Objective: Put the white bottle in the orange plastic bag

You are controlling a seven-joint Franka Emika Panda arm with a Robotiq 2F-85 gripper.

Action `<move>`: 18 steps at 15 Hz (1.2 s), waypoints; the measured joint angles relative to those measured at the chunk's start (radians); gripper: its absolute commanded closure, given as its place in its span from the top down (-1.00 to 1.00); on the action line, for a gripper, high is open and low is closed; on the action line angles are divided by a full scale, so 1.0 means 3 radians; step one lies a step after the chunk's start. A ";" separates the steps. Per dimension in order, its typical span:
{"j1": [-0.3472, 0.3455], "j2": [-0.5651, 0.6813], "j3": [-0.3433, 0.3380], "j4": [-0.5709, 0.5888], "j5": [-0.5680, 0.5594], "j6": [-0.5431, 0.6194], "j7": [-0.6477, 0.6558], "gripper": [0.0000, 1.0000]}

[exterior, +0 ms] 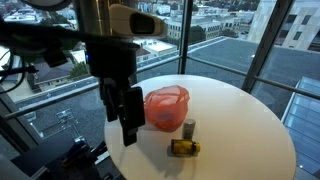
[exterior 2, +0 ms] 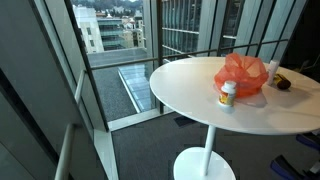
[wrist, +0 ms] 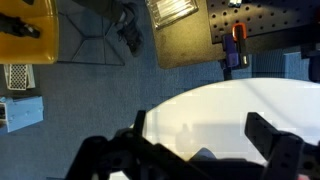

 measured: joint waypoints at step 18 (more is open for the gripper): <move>0.0068 0.1195 -0.0102 0.0528 0.0663 0.1004 0.0814 1.00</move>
